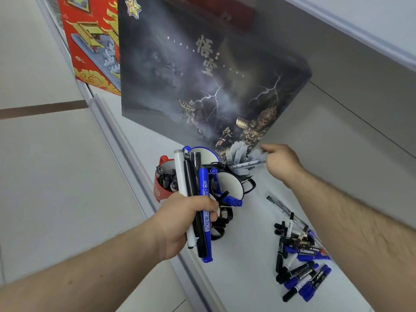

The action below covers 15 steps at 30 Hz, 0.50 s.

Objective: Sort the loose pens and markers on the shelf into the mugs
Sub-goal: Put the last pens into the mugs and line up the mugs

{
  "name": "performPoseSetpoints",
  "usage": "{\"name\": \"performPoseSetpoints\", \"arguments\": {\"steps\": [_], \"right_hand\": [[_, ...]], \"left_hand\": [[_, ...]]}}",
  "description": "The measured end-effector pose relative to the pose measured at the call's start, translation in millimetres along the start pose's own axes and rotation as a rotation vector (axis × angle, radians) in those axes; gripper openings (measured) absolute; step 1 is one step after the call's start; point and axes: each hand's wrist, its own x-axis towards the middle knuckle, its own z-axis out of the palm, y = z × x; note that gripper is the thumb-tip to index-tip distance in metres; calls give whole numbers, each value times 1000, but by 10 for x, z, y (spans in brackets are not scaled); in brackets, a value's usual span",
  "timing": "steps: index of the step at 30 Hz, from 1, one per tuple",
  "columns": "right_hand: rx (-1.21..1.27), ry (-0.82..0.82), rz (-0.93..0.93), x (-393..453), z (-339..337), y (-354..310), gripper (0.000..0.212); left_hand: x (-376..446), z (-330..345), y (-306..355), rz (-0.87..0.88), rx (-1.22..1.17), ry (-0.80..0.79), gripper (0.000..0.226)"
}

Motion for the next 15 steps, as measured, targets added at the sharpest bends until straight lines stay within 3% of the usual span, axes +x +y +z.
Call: {"name": "performPoseSetpoints", "arguments": {"steps": [4, 9, 12, 15], "right_hand": [[-156, -81, -88, -68, 10, -29, 54], [-127, 117, -183, -245, 94, -74, 41], [-141, 133, -221, -377, 134, -25, 37], [-108, 124, -146, -395, 142, 29, 46]], "left_hand": [[10, 32, -32, -18, 6, 21, 11], [39, 78, -26, -20, -4, 16, 10], [23, 89, -11, -12, -13, 6, 13], [16, 100, -10, -7, -17, -1, 11]]}}
